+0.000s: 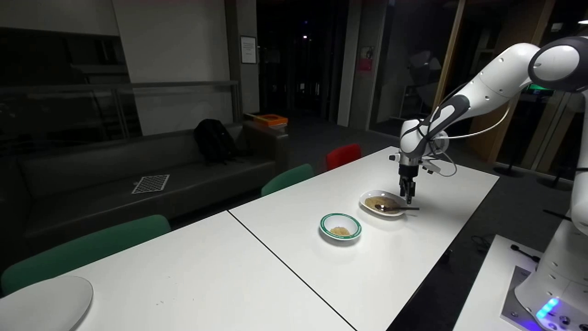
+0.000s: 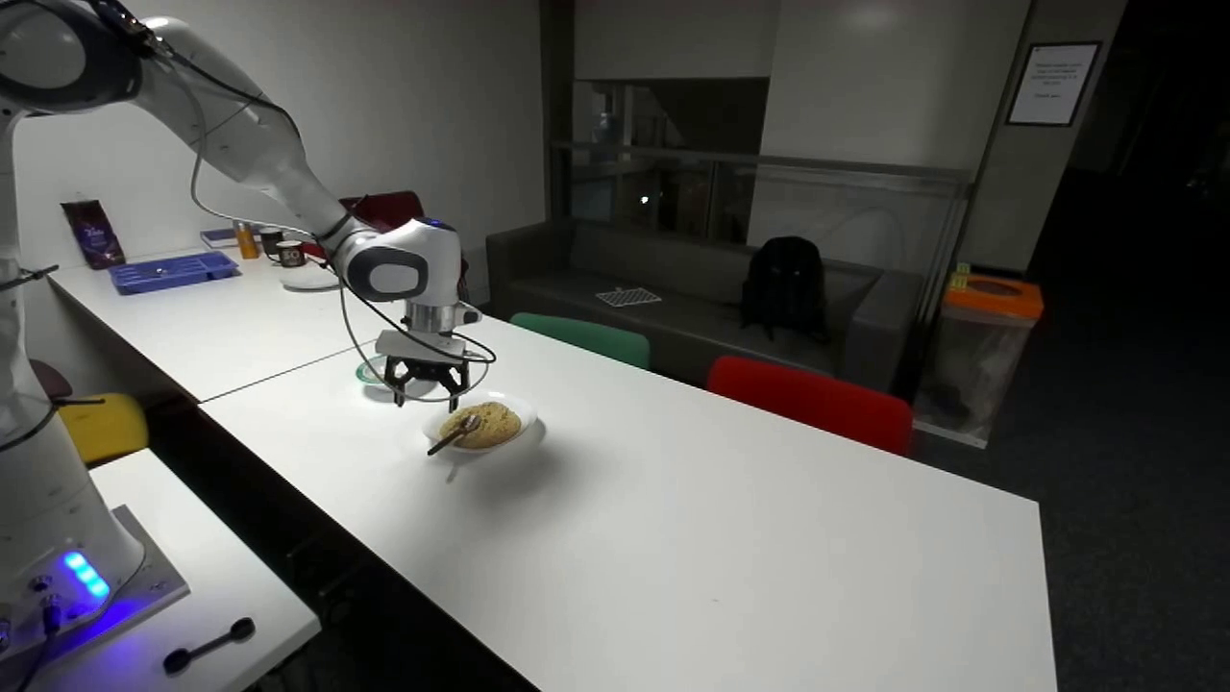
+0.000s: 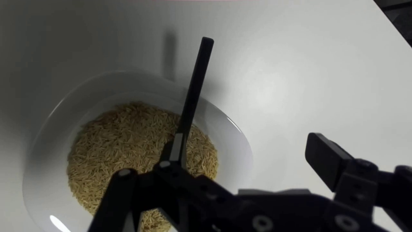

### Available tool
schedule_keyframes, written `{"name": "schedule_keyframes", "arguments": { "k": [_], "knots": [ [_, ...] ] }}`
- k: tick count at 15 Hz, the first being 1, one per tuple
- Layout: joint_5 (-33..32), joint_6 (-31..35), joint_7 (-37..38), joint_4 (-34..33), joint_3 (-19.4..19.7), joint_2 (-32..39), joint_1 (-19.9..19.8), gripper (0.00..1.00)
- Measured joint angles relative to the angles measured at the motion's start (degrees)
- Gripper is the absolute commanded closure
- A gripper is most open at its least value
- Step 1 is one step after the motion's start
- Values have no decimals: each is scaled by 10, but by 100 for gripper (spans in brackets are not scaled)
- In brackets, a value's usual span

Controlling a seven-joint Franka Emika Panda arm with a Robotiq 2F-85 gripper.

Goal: Use the spoon to put sugar in the green and white bowl

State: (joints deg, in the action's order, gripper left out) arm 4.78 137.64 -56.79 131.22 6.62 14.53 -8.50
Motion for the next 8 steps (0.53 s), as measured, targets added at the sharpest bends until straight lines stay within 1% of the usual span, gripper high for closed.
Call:
{"name": "schedule_keyframes", "arguments": {
  "k": [2,3,6,8],
  "knots": [
    [0,13,-1,3,-10,-1,0,0],
    [-3,30,0,6,-14,-1,2,0],
    [-35,91,20,22,-23,-1,9,0],
    [-57,118,39,32,-24,-1,12,0]
  ]
}}
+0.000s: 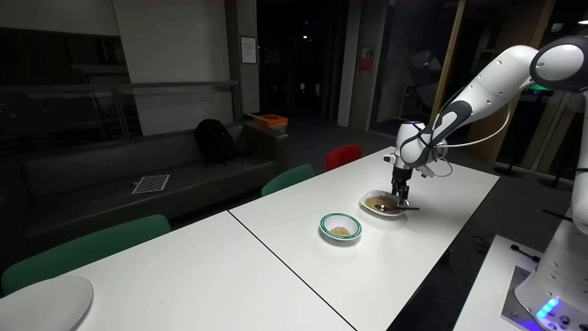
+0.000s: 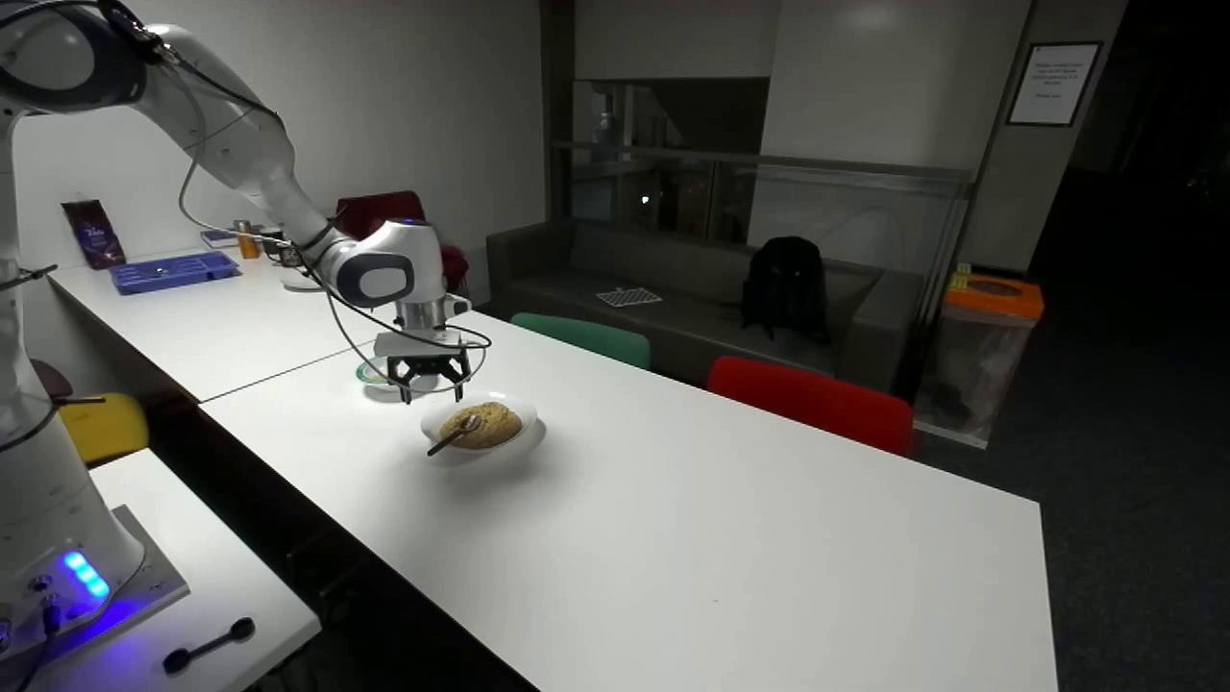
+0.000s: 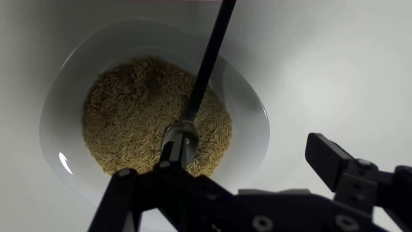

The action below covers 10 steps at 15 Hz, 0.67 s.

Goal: Use the spoon to put sugar in the green and white bowl

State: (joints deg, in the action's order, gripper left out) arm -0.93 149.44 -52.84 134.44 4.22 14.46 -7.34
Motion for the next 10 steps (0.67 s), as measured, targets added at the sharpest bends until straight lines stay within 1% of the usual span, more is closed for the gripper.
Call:
{"name": "schedule_keyframes", "arguments": {
  "k": [4,9,10],
  "knots": [
    [-23,34,36,16,2,0,-2,0],
    [-22,57,67,29,5,0,-11,0],
    [-18,57,71,29,5,0,-15,1]
  ]
}}
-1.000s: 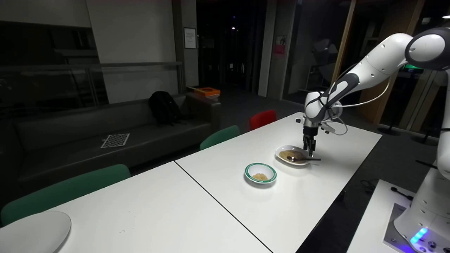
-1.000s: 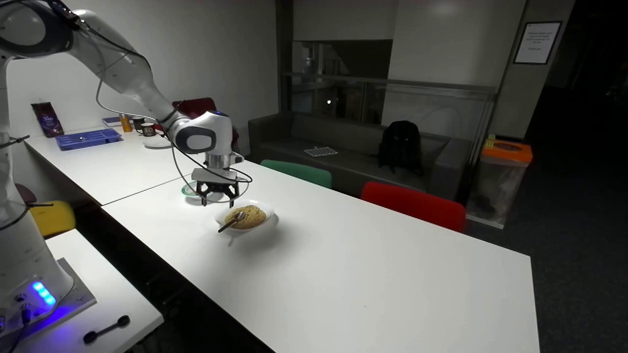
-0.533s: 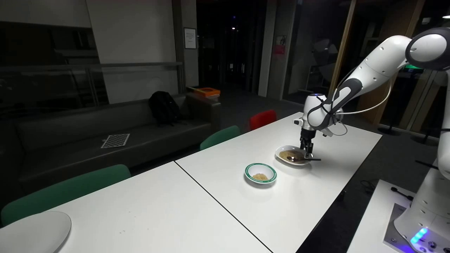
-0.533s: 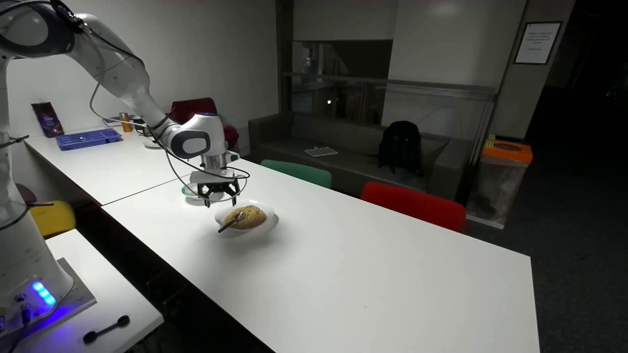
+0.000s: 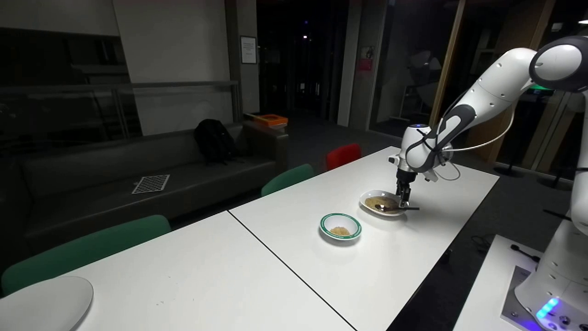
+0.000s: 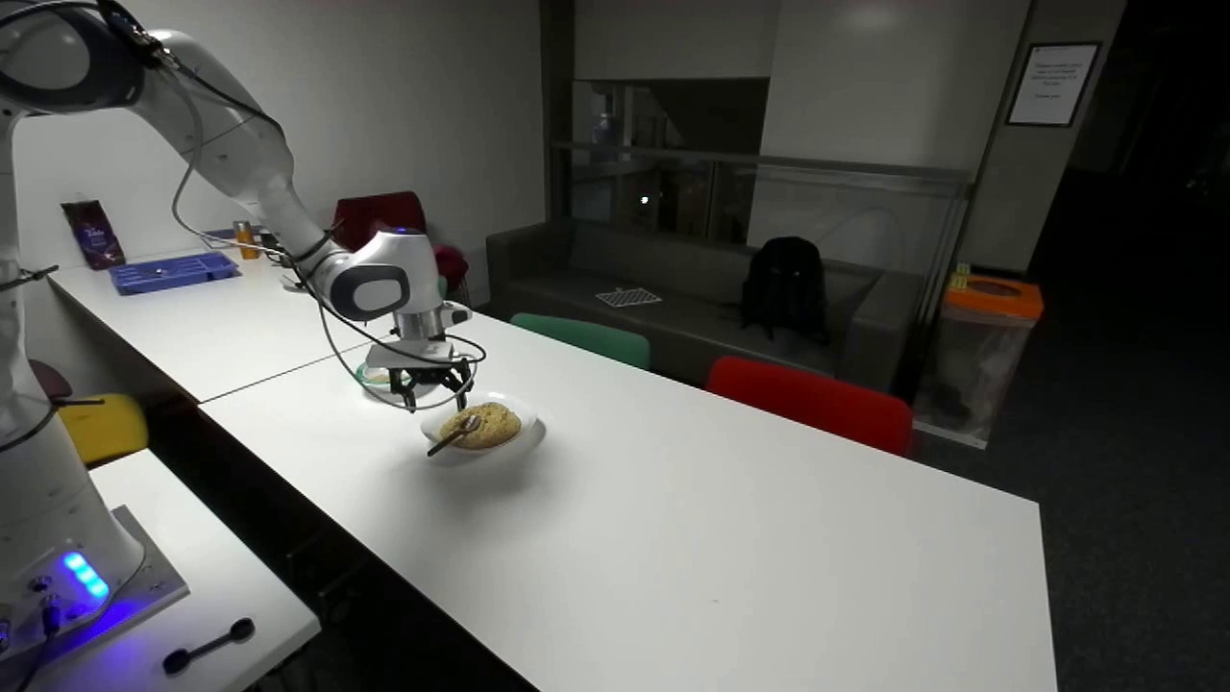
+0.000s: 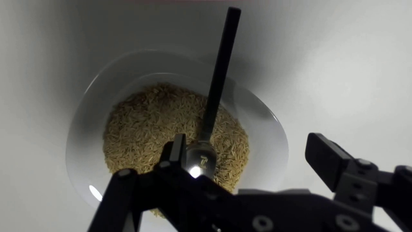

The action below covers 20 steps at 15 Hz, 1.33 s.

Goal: Use the spoon to put sugar in the green and white bowl

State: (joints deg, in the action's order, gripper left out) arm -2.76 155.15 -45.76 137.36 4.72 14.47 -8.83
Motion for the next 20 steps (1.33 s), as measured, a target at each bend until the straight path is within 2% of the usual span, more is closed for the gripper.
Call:
{"name": "schedule_keyframes", "arguments": {
  "k": [11,20],
  "knots": [
    [66,0,1,2,-5,16,-39,0],
    [65,0,1,22,-1,10,-48,0]
  ]
}}
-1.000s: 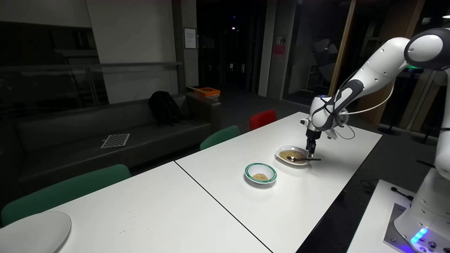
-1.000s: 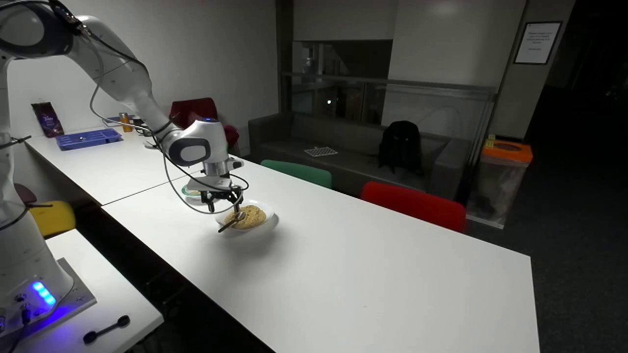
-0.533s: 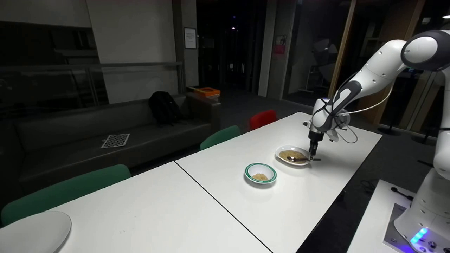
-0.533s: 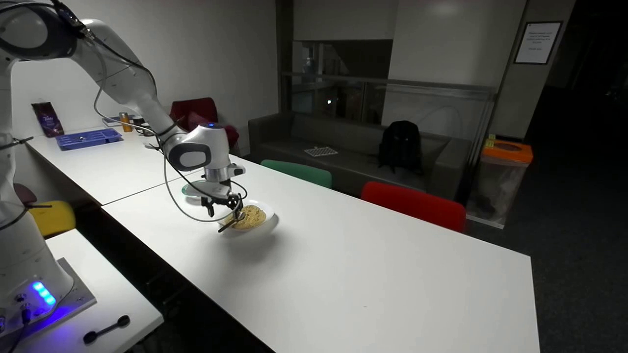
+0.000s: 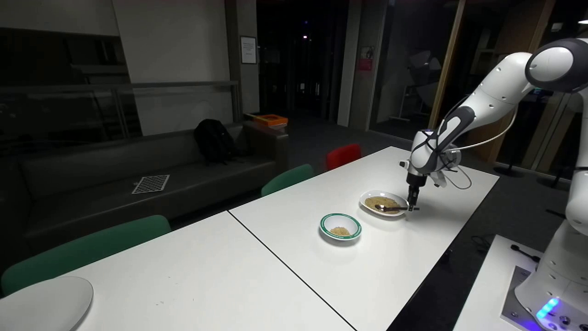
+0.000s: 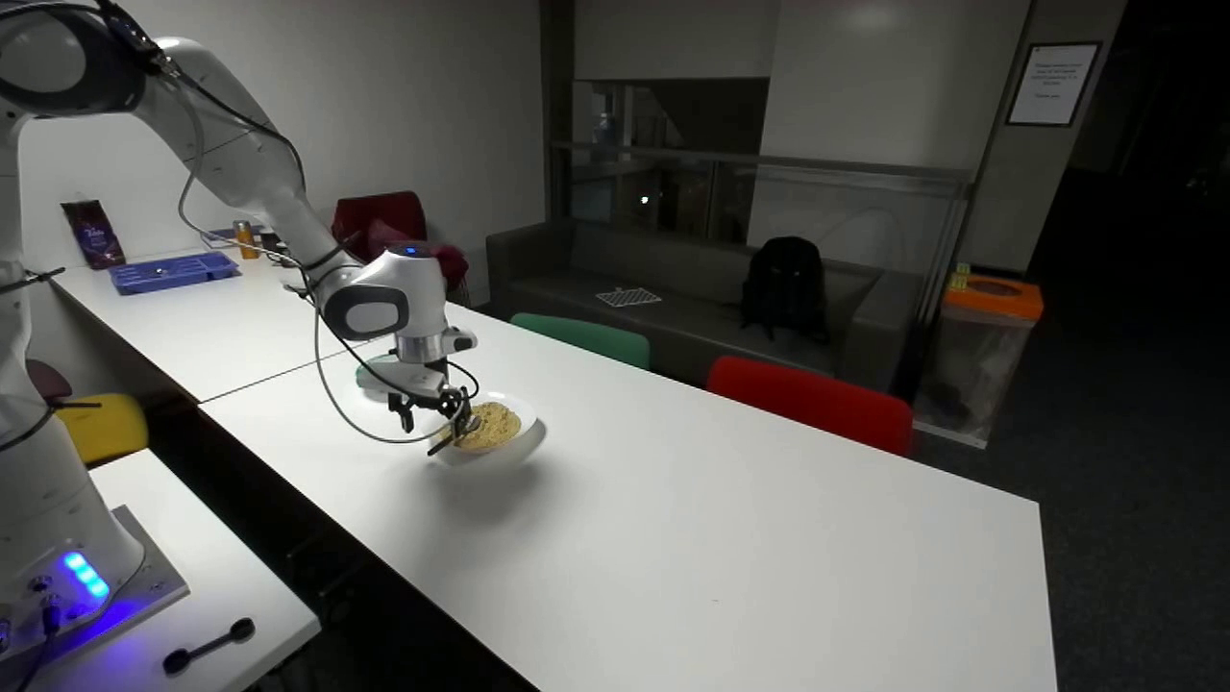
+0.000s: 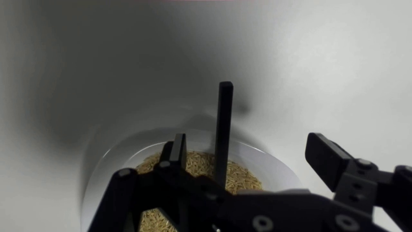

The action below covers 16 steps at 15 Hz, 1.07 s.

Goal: Use the spoon to put sugar in the green and white bowl

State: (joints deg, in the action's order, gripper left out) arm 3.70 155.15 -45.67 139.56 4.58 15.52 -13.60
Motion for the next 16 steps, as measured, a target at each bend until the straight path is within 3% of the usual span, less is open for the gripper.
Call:
{"name": "schedule_keyframes", "arguments": {
  "k": [16],
  "knots": [
    [-9,0,1,-1,0,-4,2,0]
  ]
}}
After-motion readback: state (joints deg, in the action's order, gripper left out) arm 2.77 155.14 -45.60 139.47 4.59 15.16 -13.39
